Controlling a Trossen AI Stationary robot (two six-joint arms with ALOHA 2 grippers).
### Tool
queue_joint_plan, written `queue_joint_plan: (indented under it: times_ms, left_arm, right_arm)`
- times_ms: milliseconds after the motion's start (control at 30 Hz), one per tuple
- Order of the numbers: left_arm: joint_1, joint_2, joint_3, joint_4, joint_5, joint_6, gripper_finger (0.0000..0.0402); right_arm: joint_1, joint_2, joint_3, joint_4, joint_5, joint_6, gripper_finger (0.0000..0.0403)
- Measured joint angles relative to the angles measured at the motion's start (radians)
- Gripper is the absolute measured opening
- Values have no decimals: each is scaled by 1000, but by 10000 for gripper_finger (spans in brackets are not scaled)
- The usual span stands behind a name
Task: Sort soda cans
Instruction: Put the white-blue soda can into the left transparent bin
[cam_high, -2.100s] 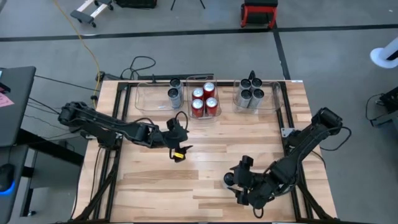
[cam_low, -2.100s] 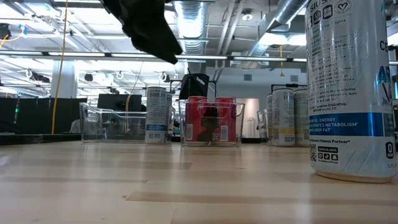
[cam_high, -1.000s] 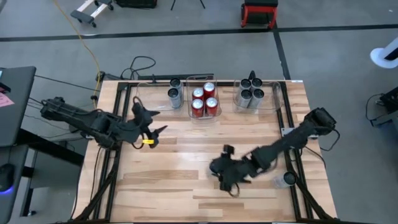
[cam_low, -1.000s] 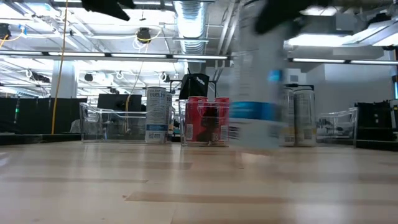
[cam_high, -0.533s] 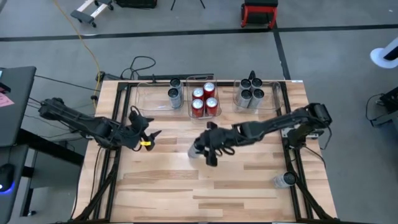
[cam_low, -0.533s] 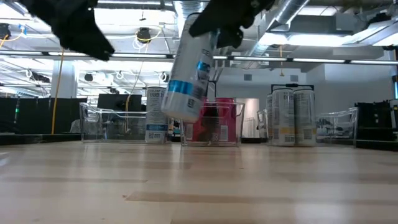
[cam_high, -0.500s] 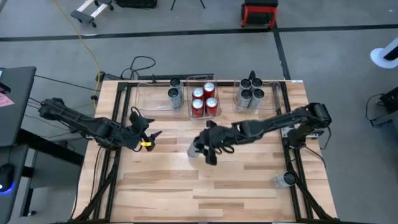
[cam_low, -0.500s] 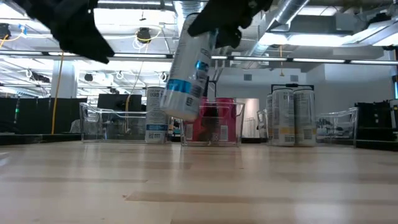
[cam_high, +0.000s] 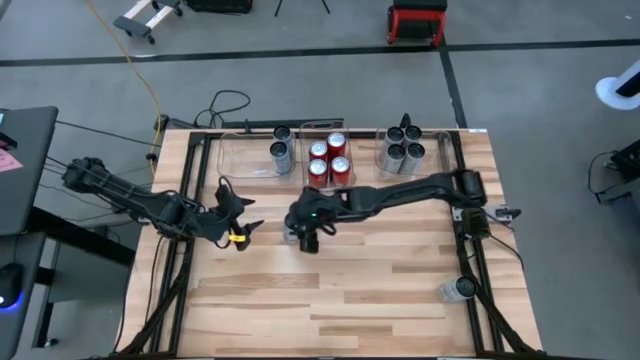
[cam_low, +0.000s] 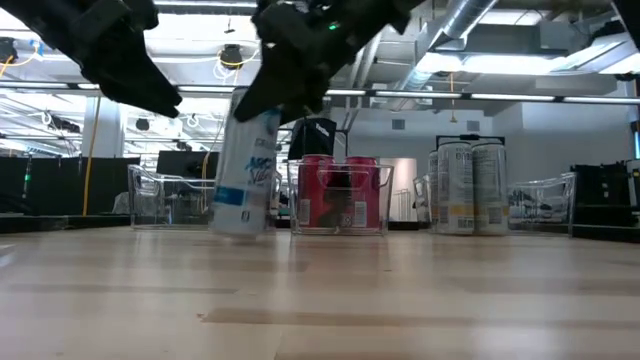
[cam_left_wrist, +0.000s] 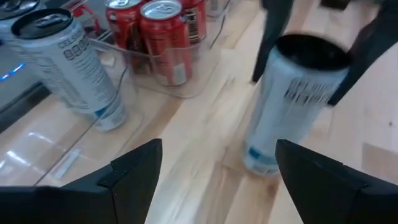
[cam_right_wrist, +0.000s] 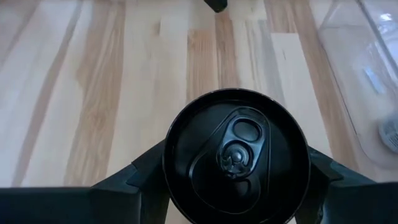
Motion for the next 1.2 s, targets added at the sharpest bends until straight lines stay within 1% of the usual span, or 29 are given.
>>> queue_joint_plan:
  times_ms: [133, 267, 400, 567, 667, 800, 900, 1033, 1200]
  left_arm:
    - [0, 7, 0, 25, 10, -3, 310]
    - [-4, 20, 0, 45, 19, 23, 310]
    - [-4, 24, -12, 66, 41, 40, 310]
    - [-14, 24, -66, 161, 59, 78, 310]
    - [-14, 24, -87, 190, 69, 88, 310]
    - [-14, 24, -102, 214, 94, 119, 310]
    - [-14, 24, -106, 220, 97, 137, 310]
    - [-3, 24, -106, 235, 92, 195, 310]
    - [17, 25, -107, 342, 99, 293, 310]
  right_arm:
    - [-2, 58, 84, -38, 0, -26, 247]
    - [-11, 82, 126, -40, -1, -37, 252]
    - [-28, 82, 127, -43, -18, -43, 287]
    - [-46, 74, 130, -31, -42, -48, 333]
    - [-52, 73, 131, -35, -46, -48, 354]
    - [-51, 73, 130, -38, -46, -47, 370]
    - [-46, 58, 129, -46, -45, -47, 375]
    - [-22, -9, 128, -39, -41, -67, 376]
    - [16, -110, 128, -44, -38, -69, 377]
